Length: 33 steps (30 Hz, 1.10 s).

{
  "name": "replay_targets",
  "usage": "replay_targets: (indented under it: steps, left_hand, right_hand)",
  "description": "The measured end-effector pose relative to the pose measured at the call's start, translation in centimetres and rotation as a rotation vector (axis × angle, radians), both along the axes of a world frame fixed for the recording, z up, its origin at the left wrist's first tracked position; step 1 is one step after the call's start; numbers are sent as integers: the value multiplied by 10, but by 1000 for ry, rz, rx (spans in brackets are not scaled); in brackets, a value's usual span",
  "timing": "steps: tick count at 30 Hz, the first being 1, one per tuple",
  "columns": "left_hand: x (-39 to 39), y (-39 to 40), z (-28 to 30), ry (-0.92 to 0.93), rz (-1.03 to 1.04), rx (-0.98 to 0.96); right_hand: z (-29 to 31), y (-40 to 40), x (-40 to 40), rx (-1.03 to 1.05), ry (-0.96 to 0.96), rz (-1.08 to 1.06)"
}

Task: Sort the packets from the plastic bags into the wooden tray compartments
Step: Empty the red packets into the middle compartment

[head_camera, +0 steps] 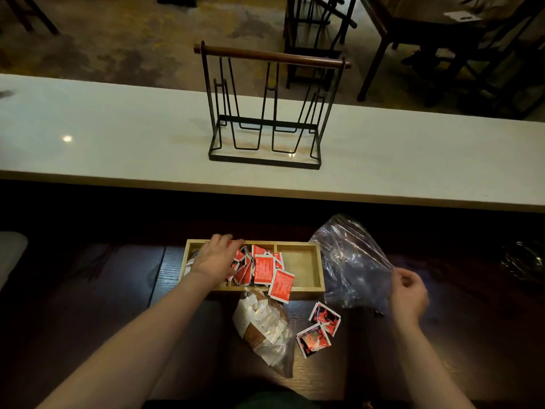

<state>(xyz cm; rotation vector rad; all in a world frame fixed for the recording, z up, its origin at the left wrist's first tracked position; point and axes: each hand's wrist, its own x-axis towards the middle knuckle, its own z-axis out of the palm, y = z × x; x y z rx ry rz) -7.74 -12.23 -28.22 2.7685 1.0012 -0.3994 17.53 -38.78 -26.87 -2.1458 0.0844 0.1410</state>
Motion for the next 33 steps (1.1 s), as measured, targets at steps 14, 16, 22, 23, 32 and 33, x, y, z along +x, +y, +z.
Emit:
replay_targets:
  steps: [14,16,22,23,32,33]
  left_hand:
    - [6,7,5,54,-141,85]
    - [6,9,5,42,-124,57]
    - [0,18,6,-79,-78,-50]
    - [-1,17,9,-124,-40,-83]
    - [21,-21,18,-441,441,-102]
    - [22,-26,13,-426,462,-122]
  right_hand:
    - [-14,-13,-21,-443,108,-6]
    - [-7,-10,-26,-400,-38,-26]
    - [2,40,-72,-259,-168,705]
    - [0,51,-82,-277,-102,849]
    - [-10,114,-104,-533,243,1005]
    - [-9,117,-103,-533,269,1001]
